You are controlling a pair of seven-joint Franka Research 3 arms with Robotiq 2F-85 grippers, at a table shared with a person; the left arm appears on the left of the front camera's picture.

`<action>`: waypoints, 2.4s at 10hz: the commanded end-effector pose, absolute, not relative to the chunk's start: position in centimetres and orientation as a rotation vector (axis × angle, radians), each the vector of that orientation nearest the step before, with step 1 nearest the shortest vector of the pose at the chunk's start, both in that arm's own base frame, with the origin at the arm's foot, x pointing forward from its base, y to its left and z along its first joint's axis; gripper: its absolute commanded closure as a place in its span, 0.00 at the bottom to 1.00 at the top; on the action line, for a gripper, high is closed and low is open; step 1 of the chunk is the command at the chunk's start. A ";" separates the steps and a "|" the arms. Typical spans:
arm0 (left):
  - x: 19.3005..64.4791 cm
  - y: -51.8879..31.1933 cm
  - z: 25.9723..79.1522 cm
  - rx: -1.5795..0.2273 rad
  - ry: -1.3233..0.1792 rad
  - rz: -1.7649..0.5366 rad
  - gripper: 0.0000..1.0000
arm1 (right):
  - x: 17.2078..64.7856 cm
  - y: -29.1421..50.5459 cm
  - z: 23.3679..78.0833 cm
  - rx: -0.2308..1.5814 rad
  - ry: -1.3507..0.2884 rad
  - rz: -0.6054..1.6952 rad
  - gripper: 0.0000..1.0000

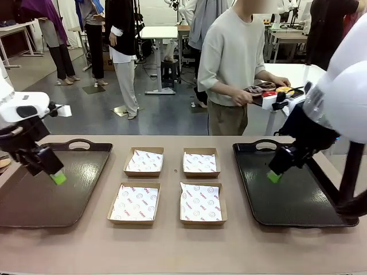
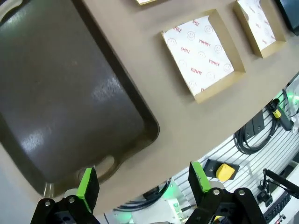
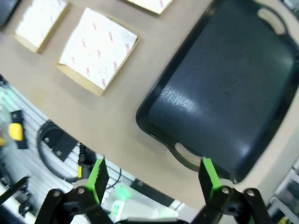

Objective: Individually package the donuts and arrange them on the tray.
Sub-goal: Pick up one Paper togo box.

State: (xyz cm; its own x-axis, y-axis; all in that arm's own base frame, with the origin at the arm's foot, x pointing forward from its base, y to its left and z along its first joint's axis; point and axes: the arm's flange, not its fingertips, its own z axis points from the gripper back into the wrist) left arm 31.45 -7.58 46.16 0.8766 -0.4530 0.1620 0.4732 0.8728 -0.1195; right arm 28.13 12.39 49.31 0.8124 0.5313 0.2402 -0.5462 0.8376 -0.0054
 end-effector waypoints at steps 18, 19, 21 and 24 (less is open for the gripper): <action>32.2 9.3 40.1 -1.400 -0.034 0.054 0.00 | 25.7 -10.6 41.6 1.134 -0.185 -0.072 0.00; 32.0 10.0 39.8 -1.377 -0.041 0.071 0.00 | 25.2 -11.2 41.3 1.187 -0.211 -0.045 0.00; 31.9 11.0 39.0 -1.315 -0.040 0.105 0.00 | 24.4 -11.8 40.2 1.275 -0.231 -0.031 0.00; 32.0 11.2 38.3 -1.265 -0.024 0.118 0.00 | 23.6 -12.1 39.4 1.378 -0.258 -0.003 0.00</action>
State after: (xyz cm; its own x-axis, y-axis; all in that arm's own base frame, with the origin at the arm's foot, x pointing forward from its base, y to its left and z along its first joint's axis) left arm 32.08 11.31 38.54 0.9927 0.1098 -0.0490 -0.0776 0.2737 -0.9587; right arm 25.15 -13.85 41.09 0.9756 -0.1511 0.1593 -0.1208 0.2367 0.9641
